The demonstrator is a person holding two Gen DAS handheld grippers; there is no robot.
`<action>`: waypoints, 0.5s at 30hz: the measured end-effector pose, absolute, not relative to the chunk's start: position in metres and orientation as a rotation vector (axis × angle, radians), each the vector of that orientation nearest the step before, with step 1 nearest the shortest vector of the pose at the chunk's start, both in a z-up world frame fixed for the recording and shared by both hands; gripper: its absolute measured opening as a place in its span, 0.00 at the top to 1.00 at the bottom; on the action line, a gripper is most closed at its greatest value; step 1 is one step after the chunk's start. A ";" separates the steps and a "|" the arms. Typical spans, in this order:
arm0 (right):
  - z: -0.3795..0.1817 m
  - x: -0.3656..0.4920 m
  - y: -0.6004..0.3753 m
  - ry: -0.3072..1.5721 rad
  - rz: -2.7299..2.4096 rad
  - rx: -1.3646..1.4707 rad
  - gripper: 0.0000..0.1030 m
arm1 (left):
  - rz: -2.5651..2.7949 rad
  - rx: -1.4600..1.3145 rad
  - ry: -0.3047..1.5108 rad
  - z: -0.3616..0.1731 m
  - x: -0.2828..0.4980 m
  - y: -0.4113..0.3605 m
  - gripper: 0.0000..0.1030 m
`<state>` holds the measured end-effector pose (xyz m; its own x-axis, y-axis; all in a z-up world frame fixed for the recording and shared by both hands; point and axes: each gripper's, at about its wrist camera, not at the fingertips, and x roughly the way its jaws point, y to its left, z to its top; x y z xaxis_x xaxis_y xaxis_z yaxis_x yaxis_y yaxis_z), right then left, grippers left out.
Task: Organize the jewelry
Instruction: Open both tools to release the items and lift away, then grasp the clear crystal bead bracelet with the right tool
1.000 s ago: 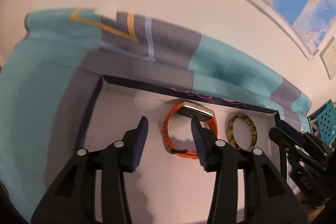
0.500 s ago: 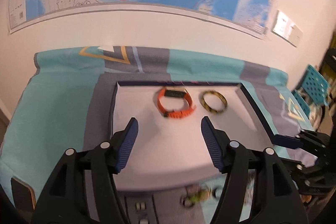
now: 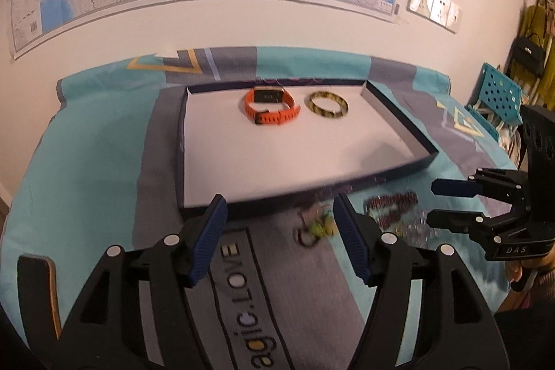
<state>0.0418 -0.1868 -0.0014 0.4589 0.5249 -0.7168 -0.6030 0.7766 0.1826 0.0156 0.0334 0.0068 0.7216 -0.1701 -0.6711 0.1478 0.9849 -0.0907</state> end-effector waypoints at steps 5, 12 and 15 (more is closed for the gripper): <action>-0.012 0.036 -0.174 0.858 0.692 -0.149 0.55 | -0.186 -0.010 0.762 -0.003 0.009 0.025 0.38; -0.019 0.037 -0.170 0.870 0.682 -0.168 0.60 | -0.191 -0.013 0.785 -0.012 0.008 0.023 0.35; -0.020 0.037 -0.172 0.873 0.690 -0.151 0.74 | -0.191 -0.015 0.789 -0.014 0.007 0.023 0.35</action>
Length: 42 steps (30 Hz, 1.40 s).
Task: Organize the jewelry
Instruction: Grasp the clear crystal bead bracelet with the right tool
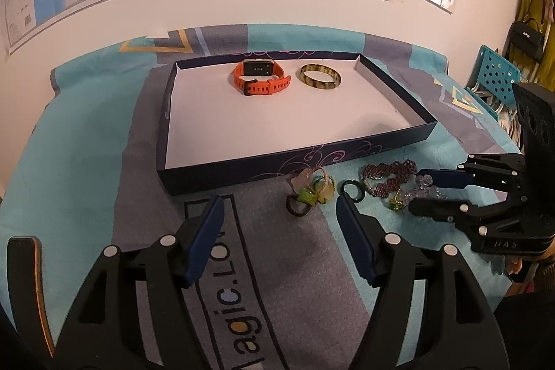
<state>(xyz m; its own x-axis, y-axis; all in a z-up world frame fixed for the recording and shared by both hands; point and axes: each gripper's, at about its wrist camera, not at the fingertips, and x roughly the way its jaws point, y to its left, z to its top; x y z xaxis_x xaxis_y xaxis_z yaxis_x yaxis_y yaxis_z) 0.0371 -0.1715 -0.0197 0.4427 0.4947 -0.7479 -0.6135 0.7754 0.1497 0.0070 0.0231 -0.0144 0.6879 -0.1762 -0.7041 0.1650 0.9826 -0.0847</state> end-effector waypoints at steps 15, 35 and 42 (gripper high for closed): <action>-0.005 0.041 -0.194 0.864 0.715 -0.013 0.90 | -0.203 0.001 0.798 -0.018 0.005 0.018 0.35; -0.010 0.041 -0.186 0.877 0.760 0.006 0.92 | -0.216 -0.007 0.810 -0.021 0.006 0.018 0.34; 0.012 0.036 -0.196 0.826 0.794 0.072 0.92 | -0.230 0.008 0.811 -0.021 0.008 0.014 0.34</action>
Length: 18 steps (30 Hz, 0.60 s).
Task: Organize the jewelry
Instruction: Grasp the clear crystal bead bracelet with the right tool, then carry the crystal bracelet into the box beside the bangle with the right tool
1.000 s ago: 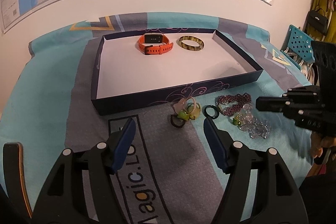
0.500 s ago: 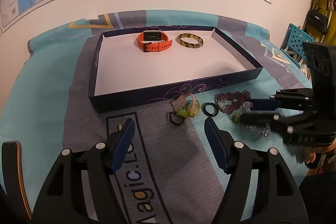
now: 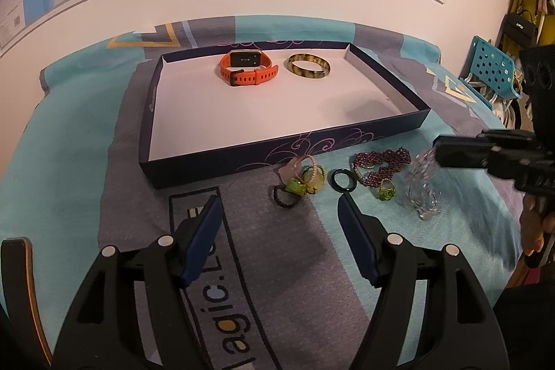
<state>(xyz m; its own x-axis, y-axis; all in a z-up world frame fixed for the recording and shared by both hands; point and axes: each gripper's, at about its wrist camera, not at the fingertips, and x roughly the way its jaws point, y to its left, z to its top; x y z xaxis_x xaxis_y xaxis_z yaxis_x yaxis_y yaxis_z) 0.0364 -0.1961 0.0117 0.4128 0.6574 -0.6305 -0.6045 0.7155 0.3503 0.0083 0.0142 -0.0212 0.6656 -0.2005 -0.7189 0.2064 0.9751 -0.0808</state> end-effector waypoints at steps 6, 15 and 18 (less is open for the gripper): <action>0.029 0.031 -0.204 0.777 0.806 0.106 0.92 | -0.256 0.012 0.819 -0.023 0.011 0.009 0.36; 0.029 0.030 -0.209 0.777 0.791 0.127 0.92 | -0.287 0.012 0.828 -0.023 0.024 0.002 0.53; 0.026 0.031 -0.209 0.785 0.792 0.134 0.92 | -0.293 0.006 0.831 -0.023 0.028 0.003 0.59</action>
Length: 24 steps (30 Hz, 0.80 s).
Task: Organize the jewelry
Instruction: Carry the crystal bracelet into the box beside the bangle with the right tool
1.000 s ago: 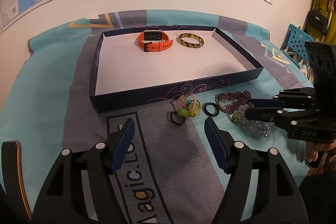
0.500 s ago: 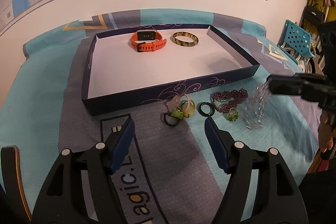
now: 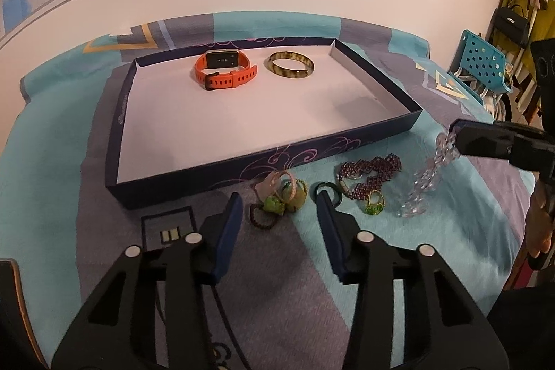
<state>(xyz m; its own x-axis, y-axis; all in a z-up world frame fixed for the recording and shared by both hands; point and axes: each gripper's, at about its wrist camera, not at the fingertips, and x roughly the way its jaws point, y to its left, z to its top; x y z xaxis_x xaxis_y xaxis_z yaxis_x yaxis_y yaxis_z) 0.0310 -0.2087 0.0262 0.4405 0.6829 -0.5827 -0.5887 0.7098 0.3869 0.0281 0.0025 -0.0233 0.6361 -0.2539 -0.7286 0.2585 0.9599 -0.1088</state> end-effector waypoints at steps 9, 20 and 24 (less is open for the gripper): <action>0.023 0.034 -0.208 0.791 0.787 0.138 0.92 | -0.309 -0.029 0.844 -0.024 0.038 0.004 0.86; 0.028 0.039 -0.209 0.770 0.772 0.138 0.92 | -0.312 -0.072 0.825 -0.015 0.034 0.013 0.96; 0.033 0.043 -0.210 0.759 0.767 0.138 0.92 | -0.333 -0.108 0.812 -0.008 0.030 0.020 0.96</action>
<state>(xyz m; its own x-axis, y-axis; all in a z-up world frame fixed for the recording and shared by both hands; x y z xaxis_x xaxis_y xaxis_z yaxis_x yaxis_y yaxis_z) 0.0426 -0.2099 0.0330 0.4733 0.6719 -0.5698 -0.5768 0.7252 0.3761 0.0300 0.0199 -0.0078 0.6394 -0.3324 -0.6933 0.2504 0.9426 -0.2211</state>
